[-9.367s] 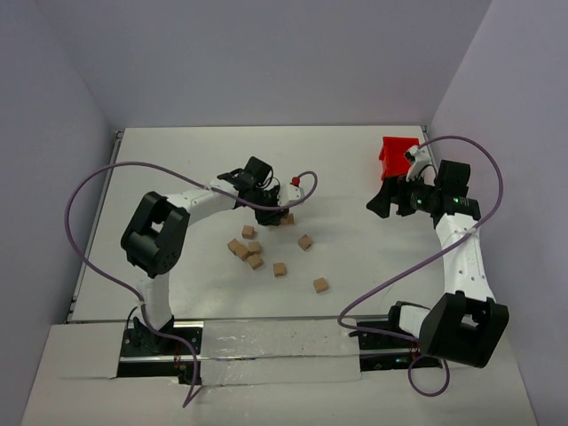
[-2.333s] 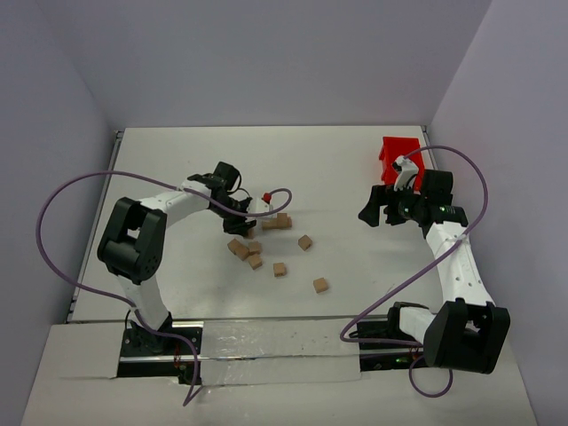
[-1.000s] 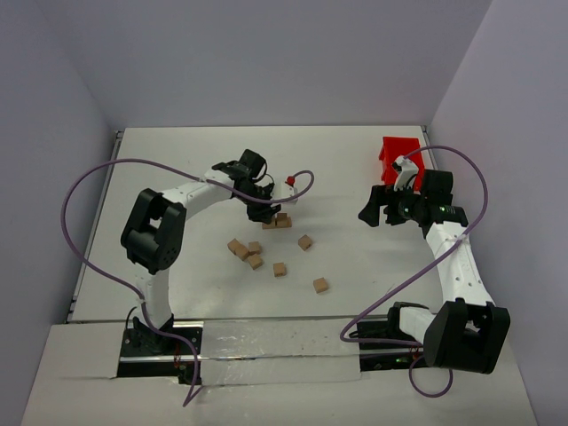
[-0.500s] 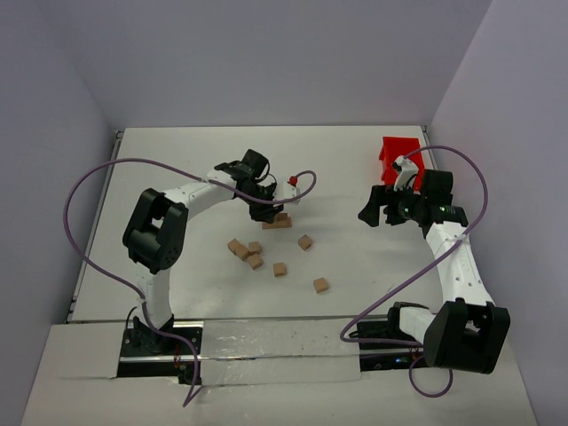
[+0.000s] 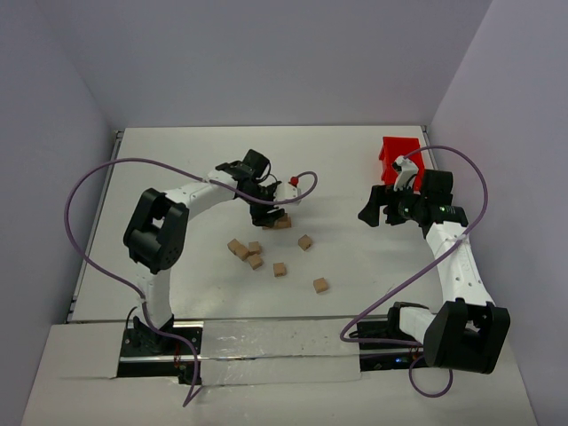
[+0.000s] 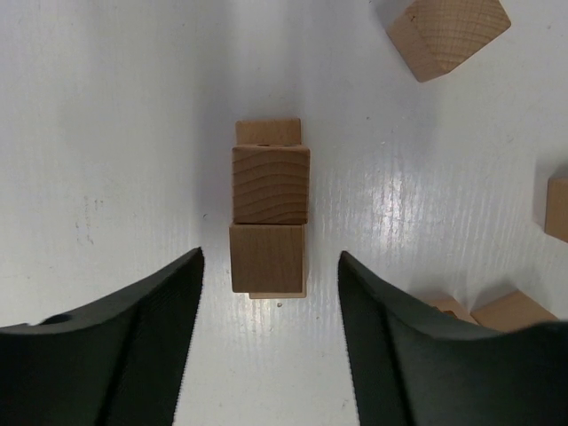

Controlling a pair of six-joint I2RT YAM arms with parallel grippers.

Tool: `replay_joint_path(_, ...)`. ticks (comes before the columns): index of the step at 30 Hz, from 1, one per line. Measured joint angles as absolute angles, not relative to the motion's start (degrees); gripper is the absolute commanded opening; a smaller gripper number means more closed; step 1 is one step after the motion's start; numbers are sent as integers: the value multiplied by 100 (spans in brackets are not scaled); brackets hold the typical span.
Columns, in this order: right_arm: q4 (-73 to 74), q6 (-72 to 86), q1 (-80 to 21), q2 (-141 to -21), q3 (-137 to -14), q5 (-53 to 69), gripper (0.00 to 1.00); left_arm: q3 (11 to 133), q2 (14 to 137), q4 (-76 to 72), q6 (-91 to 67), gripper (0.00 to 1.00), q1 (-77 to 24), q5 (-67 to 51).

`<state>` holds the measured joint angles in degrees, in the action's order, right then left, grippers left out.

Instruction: Build the wood block tower

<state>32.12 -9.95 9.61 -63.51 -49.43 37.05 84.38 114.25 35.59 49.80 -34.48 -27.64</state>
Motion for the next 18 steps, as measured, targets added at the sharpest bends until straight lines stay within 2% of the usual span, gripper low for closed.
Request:
replay_joint_path(8, 3430, -1252, 788, -6631, -5296, 3671, 100, 8438, 11092, 3725, 4949, 73, -3410, -2791)
replay_joint_path(13, 3889, -1900, 50, -7599, -6535, 3489, 92, 8339, 10278, 3837, 4682, 73, -2997, -3210)
replay_joint_path(18, 4171, -2595, -893, -8690, -7491, 3326, 84, 7598, 9333, 3720, 4314, 73, -2177, -3627)
